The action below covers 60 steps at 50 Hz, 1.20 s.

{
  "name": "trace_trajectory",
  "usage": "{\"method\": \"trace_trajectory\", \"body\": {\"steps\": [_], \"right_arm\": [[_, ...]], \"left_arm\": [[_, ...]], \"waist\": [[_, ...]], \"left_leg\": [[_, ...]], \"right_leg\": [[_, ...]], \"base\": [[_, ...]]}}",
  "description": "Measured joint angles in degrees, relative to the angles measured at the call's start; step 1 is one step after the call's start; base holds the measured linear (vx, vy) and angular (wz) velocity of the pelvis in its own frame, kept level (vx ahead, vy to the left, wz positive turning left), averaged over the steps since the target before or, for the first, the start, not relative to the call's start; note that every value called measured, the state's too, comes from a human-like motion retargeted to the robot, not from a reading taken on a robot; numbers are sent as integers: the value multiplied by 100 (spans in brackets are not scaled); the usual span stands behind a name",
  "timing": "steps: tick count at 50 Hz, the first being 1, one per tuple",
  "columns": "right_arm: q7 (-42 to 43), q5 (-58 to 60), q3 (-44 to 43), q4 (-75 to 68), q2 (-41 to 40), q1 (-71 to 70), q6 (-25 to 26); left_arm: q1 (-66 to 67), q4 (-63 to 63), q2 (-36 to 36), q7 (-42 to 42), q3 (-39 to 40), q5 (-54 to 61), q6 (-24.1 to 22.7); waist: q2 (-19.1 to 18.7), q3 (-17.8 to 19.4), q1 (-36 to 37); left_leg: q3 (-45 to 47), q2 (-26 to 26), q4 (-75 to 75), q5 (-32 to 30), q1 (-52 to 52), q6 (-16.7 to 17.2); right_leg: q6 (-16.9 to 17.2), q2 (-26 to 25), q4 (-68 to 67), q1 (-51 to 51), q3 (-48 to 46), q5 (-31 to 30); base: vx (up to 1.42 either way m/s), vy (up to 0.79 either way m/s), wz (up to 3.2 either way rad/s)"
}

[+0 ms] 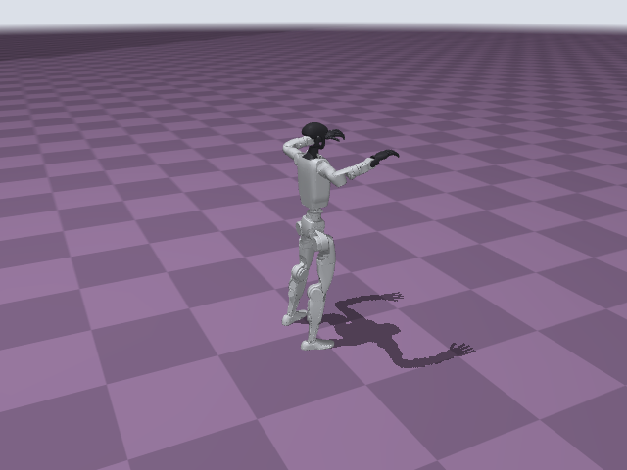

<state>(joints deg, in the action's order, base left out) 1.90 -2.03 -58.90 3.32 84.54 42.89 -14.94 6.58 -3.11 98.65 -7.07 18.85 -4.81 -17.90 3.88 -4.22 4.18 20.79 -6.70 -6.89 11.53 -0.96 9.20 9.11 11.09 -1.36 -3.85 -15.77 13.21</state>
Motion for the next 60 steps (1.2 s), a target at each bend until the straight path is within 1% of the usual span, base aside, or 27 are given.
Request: {"method": "trace_trajectory", "body": {"steps": [5,12,40,60], "right_arm": [[6,-79,-409,87,-23,361,5],[-7,-68,-558,113,-8,477,15],[2,-99,-595,107,23,449,20],[-32,-90,-561,112,5,417,19]], "left_arm": [[249,-83,-101,2,282,10,10],[533,-149,-157,35,580,10,9],[1280,-204,-149,26,1389,20,24],[1653,-229,-217,64,1744,-5,25]], "waist": [[-51,16,25],[-76,20,16],[-96,67,-32],[-102,83,-37]], "left_leg": [[-3,0,-2,3,0,2],[-5,-3,-2,6,1,7],[13,-7,0,6,-6,6],[4,-7,-6,15,-5,9]], "right_leg": [[1,1,0,-2,-3,3],[4,-3,1,-3,-8,4],[6,-6,-4,4,10,1],[5,-4,-3,-5,1,15]], "base": [[0,0,0],[0,0,0],[0,0,0],[0,0,0]]}}
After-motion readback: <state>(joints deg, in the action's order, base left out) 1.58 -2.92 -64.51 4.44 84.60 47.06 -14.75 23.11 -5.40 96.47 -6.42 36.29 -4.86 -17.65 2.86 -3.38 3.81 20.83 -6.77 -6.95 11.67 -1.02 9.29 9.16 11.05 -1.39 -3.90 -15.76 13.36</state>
